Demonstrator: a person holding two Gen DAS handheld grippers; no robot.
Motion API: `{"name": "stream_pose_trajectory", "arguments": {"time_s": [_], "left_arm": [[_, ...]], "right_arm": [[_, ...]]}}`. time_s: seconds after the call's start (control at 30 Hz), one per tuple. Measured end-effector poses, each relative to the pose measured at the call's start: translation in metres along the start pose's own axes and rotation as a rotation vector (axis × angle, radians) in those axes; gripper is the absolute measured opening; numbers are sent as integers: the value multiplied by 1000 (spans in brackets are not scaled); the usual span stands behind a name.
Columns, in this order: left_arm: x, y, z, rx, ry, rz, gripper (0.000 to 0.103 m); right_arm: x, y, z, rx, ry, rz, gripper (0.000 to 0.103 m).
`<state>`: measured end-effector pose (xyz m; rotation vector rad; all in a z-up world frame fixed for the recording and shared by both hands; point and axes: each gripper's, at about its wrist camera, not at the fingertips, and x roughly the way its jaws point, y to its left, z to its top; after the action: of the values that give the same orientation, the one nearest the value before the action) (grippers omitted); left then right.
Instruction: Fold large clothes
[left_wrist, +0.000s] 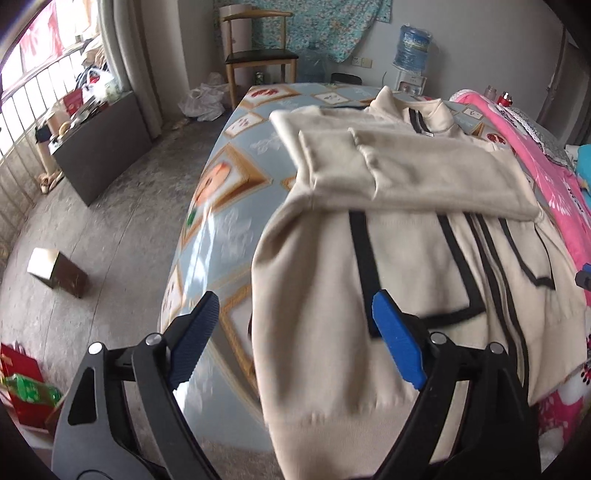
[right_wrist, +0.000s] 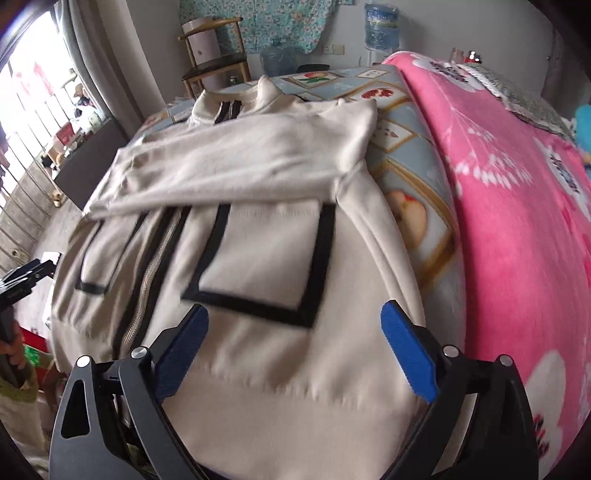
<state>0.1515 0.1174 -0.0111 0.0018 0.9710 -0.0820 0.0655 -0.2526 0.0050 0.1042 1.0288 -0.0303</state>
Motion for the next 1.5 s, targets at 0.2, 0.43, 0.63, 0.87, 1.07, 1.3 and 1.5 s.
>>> {"name": "stream_pose_trajectory", "arguments": {"time_s": [0.2,0.43,0.63,0.87,1.07,1.3,1.5], "left_arm": [[-8,-2,-53,5,-21,2,81],[-7,0,-79,-11,-8,-28,72],[-12,27,-84,-117,-20,-97,54],[-5,42,-96,-165,88,-283,52],[-1,43,-105,-212,108,-404,52],[-4,47,-107,-236,120,-458,46],[5,44,-112,-211,199,-452,43]], "right_arm": [[19,12,-43,-27,53,-83,93],[27,20,-51,-54,8,-146,97],[28,18,-53,-22,-14,-134,97],[29,17,-52,-3,-22,-136,97],[29,16,-52,0,-26,-137,97],[28,17,-52,-7,-34,-135,97],[28,18,-53,-11,-43,-133,97]]}}
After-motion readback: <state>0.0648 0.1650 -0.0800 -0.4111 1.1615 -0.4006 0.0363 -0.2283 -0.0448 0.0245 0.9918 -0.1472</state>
